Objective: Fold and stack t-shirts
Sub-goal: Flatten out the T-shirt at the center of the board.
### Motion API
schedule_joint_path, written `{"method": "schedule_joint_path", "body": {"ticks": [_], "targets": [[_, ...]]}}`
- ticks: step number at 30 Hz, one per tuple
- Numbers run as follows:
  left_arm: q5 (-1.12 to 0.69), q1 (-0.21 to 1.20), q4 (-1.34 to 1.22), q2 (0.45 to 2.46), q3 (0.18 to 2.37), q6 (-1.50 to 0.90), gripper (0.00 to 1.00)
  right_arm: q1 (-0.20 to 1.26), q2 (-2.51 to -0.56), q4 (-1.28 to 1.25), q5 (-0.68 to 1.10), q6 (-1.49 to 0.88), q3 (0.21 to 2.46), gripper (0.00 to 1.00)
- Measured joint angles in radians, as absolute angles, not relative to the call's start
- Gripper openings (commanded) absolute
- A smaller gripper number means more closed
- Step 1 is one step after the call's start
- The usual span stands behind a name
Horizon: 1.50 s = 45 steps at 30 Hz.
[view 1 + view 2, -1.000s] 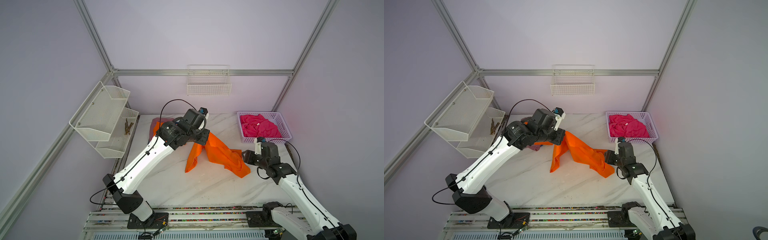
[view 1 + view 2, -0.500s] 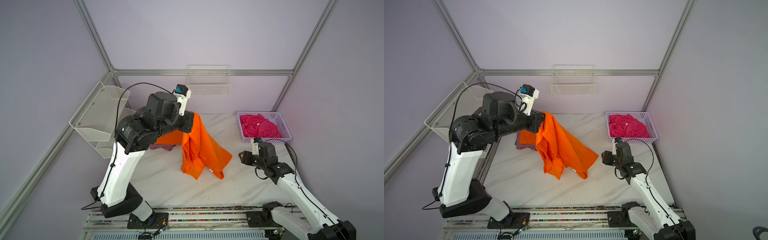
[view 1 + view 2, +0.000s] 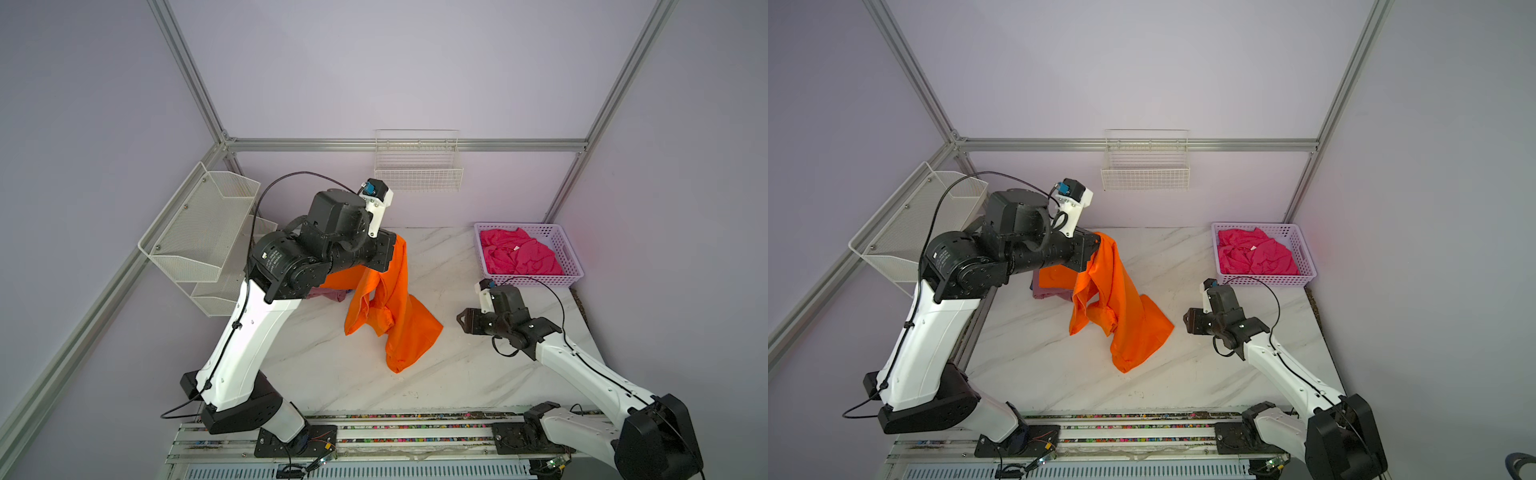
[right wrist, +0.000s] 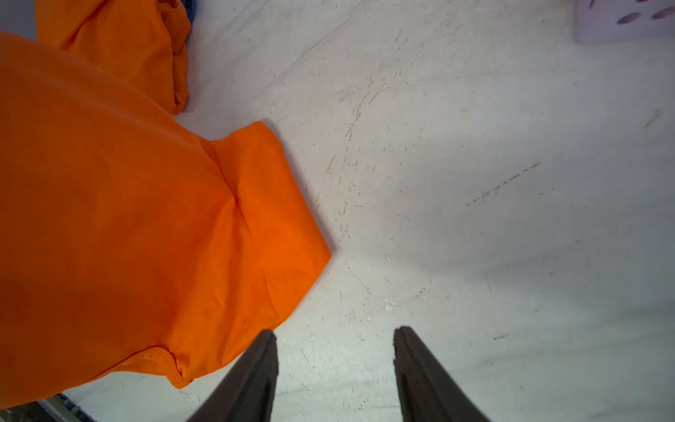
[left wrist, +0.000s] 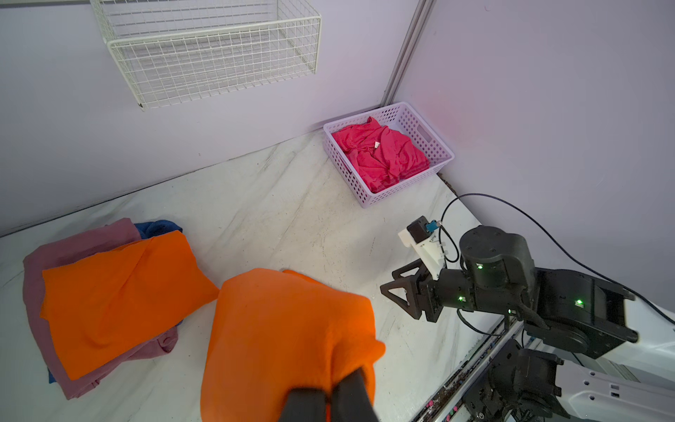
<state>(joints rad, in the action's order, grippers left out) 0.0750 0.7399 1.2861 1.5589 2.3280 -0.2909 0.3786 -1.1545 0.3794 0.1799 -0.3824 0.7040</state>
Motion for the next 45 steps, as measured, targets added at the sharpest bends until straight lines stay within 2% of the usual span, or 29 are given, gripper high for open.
{"method": "schedule_joint_path", "body": {"ticks": [28, 36, 45], "targets": [[0.135, 0.739, 1.23, 1.506, 2.189, -0.268, 0.0, 0.53, -1.309, 0.361, 0.192, -0.371, 0.75, 0.56], [0.196, 0.726, 1.202, 1.494, 2.16, -0.267, 0.0, 0.679, -1.208, 0.377, 0.125, -0.31, 0.76, 0.57], [0.207, 0.72, 1.184, 1.51, 2.14, -0.25, 0.0, 0.867, -1.336, 0.404, -0.004, -0.268, 0.821, 0.57]]}}
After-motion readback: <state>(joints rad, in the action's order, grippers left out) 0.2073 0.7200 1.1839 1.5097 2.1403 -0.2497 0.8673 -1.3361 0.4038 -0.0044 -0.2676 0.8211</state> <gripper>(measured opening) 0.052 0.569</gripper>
